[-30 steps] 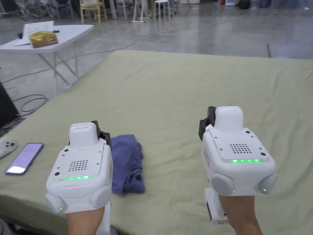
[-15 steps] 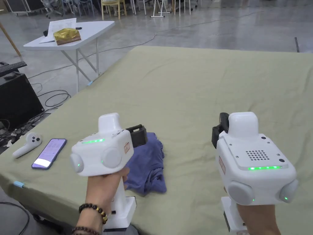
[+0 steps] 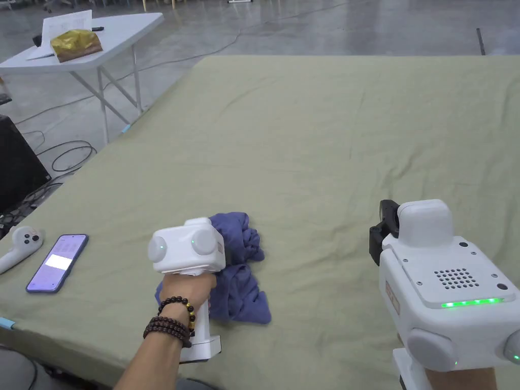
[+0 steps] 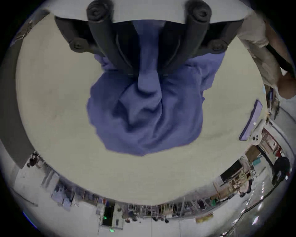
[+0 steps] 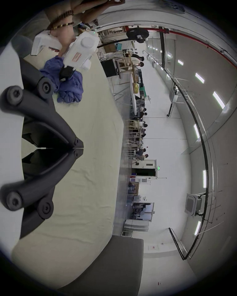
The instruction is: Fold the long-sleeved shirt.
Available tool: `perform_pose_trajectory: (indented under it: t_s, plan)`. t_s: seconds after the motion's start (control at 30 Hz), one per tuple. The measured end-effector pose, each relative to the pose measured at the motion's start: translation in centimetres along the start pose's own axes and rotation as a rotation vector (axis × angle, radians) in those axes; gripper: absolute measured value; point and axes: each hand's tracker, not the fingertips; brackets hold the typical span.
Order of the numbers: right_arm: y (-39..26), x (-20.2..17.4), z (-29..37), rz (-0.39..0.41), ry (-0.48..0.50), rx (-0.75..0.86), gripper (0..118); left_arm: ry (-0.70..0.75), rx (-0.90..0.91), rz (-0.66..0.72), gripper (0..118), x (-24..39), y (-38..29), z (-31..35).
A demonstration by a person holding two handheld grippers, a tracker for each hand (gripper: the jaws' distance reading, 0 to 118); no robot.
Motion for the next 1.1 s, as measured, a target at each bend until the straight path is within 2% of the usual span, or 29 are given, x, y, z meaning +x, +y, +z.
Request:
perform_pose_trajectory:
  t_s: [0.17,0.33,0.37,0.53,0.73,0.93,1.03,1.1]
  plan:
    - [-0.1,0.6,0.2,-0.028,-0.005,-0.008,2,-0.014,0.048,-0.079,16,0.5,-0.2,3.0]
    - [0.0,2.1,1.2,-0.055,-0.037,0.003,2,-0.204,0.211,-0.113,16,5.4,-0.5,10.6]
    - [0.1,2.7,1.5,-0.06,-0.047,0.004,2,-0.244,0.235,-0.123,16,6.3,0.7,10.4]
    - [0.4,6.9,3.6,-0.072,-0.153,0.021,2,-0.44,0.251,-0.253,16,17.4,1.9,12.0]
    - [0.5,14.3,7.8,-0.102,-0.341,0.042,2,-0.607,0.146,-0.357,16,32.8,-0.8,8.6]
    - [-0.4,21.5,11.8,-0.143,-0.527,0.033,2,-0.713,0.03,-0.507,16,47.0,-7.2,7.1]
    - [-1.1,23.9,13.3,-0.161,-0.593,0.022,2,-0.759,-0.003,-0.548,16,51.6,-9.8,7.2]
    - [-1.5,25.0,14.0,-0.16,-0.619,0.007,2,-0.741,-0.001,-0.571,16,53.4,-11.4,7.3]
